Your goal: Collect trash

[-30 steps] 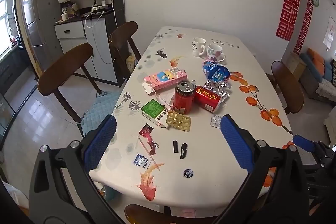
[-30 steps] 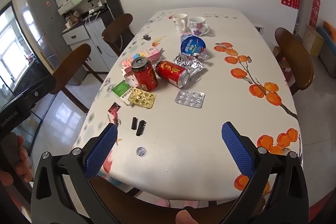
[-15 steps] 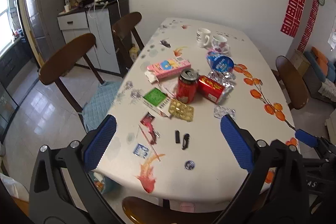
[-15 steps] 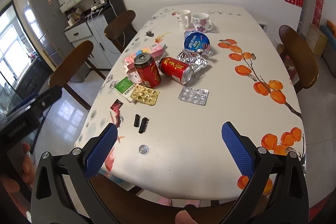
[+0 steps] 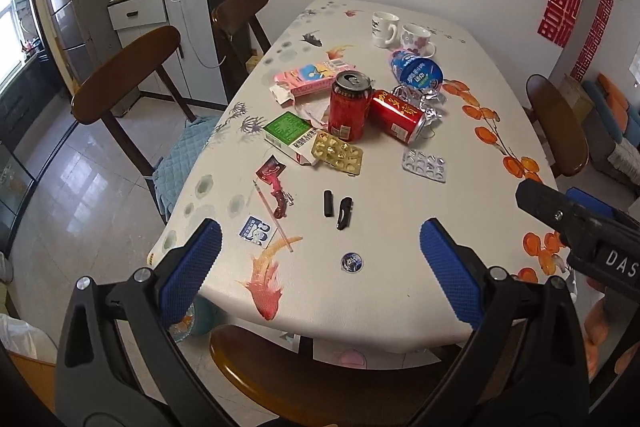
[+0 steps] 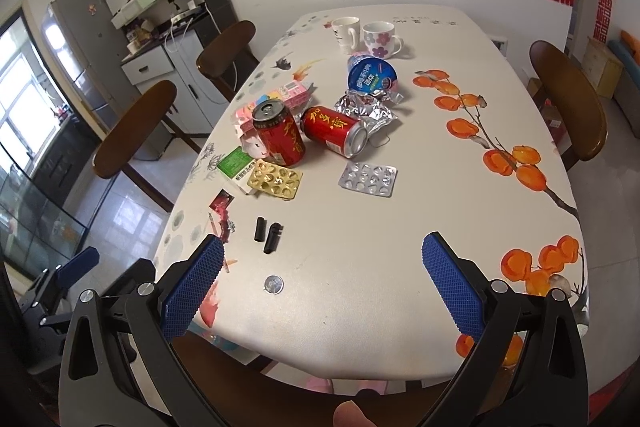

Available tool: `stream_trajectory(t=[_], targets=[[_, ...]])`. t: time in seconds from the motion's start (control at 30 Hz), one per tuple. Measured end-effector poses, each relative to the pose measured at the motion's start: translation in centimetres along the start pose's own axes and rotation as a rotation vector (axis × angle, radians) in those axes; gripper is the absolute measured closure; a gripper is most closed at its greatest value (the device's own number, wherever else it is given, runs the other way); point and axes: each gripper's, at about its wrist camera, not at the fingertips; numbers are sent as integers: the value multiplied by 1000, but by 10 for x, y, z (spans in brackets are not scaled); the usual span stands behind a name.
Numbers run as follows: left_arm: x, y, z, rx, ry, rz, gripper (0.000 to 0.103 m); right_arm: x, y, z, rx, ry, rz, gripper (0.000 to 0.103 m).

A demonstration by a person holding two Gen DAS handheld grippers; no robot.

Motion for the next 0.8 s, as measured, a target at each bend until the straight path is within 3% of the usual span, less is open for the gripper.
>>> stream_trajectory(t=[0.13, 0.33, 0.53, 0.7, 0.8], targets=[[3, -2, -1, 20, 17, 15, 6, -1, -3, -1, 9, -1, -5, 5], [3, -18, -2, 135, 1, 81, 6, -1, -6, -2, 16, -2, -4, 5], [-3, -13, 2, 110, -36, 74, 6, 1, -9, -1, 19, 9, -8, 5], [10, -9, 16, 102, 42, 24, 6, 1, -10, 0, 20, 18, -7, 5], [11, -7, 22, 77, 44, 35, 6, 3, -11, 1, 24, 24, -1, 5]])
Point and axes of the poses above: each gripper's, at about its wrist camera, not at the fingertips, and y roughly against the way its jaws point, x to its left, z to its top, and after that the axes turned 13 degrees about -z, right-handed
